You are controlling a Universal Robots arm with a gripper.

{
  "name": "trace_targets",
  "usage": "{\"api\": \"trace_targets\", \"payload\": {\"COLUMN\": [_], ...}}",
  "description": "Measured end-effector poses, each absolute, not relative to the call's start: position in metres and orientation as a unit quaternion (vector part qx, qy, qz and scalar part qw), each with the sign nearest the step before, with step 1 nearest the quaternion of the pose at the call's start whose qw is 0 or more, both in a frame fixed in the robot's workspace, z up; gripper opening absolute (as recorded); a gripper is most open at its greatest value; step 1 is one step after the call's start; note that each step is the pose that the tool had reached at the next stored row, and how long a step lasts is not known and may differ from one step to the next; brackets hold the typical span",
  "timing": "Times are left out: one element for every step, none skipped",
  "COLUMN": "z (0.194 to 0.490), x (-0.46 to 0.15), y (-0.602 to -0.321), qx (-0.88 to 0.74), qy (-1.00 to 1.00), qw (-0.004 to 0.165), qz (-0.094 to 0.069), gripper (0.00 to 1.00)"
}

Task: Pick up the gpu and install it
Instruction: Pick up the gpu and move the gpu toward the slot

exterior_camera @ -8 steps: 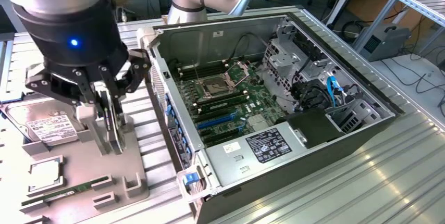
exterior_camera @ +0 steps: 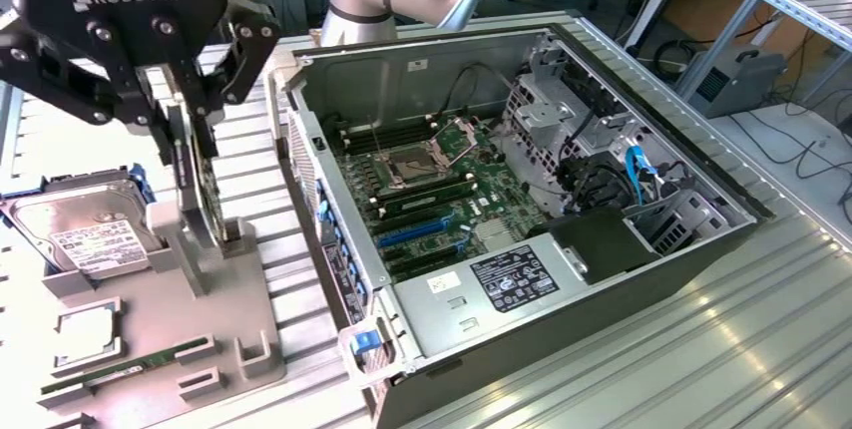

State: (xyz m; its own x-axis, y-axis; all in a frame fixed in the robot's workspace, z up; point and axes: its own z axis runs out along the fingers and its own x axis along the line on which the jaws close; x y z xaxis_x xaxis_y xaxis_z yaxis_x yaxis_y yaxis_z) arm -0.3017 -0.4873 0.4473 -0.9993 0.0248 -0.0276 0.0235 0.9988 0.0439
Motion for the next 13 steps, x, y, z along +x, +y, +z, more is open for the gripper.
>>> {"api": "trace_targets", "payload": {"z": [0.456, 0.461, 0.462, 0.462, 0.462, 0.462, 0.462, 0.462, 0.462, 0.462, 0.462, 0.462, 0.462], "x": [-0.302, -0.302, -0.302, -0.302, -0.302, -0.302, -0.302, -0.300, -0.299, -0.298, -0.296, -0.293, -0.290], "y": [-0.487, -0.487, -0.487, -0.487, -0.487, -0.487, -0.487, -0.487, -0.487, -0.487, -0.487, -0.487, -0.487], "qx": [0.012, 0.012, 0.012, 0.012, 0.012, 0.012, 0.012, 0.012, 0.012, 0.012, 0.012, 0.012, 0.012], "qy": [1.000, 1.000, 1.000, 1.000, 1.000, 1.000, 1.000, 1.000, 1.000, 1.000, 1.000, 1.000, 1.000], "qw": [0.014, 0.014, 0.014, 0.014, 0.014, 0.014, 0.014, 0.014, 0.014, 0.014, 0.014, 0.014, 0.014], "qz": [0.022, 0.022, 0.022, 0.022, 0.022, 0.022, 0.022, 0.022, 0.022, 0.022, 0.022, 0.022, 0.022], "gripper": [0.27, 0.27, 0.27, 0.27, 0.27, 0.27, 0.27, 0.27, 0.27, 0.27, 0.27, 0.27, 0.27]}}
